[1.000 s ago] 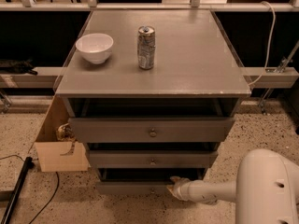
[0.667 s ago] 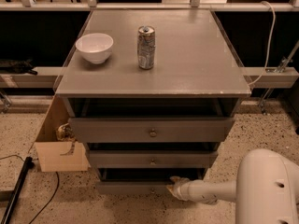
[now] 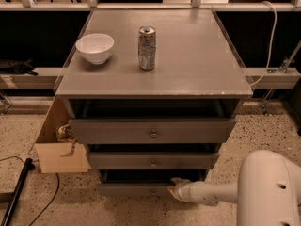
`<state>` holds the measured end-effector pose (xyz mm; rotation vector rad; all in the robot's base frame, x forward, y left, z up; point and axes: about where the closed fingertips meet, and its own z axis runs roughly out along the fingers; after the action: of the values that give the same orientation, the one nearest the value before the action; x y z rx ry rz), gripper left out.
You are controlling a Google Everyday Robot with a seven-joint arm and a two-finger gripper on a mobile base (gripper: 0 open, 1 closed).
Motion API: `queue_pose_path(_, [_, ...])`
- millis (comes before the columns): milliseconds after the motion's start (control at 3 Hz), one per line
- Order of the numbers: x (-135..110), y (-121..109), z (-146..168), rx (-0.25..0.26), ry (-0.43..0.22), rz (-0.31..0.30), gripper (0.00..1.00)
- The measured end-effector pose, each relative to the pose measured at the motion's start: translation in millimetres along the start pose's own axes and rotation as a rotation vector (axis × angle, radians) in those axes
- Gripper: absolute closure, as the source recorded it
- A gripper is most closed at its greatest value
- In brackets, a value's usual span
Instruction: Open bottom drawer
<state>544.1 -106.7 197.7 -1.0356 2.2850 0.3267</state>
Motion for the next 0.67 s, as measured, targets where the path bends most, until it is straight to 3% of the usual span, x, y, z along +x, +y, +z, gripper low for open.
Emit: queue_pose_path(667, [0.0,0.1,0.1,0.000,0.000,0.000,0.00])
